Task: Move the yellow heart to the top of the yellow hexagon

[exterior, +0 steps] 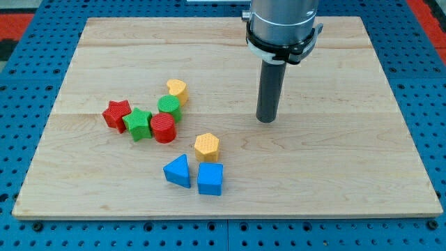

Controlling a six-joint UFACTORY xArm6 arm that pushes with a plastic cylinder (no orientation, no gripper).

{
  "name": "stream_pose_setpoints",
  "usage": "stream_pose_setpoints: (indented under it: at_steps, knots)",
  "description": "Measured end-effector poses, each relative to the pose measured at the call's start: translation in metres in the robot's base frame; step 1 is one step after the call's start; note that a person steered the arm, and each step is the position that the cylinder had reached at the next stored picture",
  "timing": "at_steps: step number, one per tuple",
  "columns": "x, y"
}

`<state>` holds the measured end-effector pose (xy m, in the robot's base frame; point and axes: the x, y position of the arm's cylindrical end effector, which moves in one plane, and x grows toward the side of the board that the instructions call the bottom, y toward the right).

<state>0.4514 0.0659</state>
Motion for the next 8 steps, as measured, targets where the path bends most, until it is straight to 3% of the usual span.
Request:
stream_pose_setpoints:
  at_steps: [2, 3, 4, 5, 6, 8]
  knots:
    - [-0.015, 0.0]
    - [-0.075, -0.003]
    - [-0.133, -0.049]
    - [-0.132, -0.13]
    - [-0.1, -0.169]
    - [-0.031, -0.143]
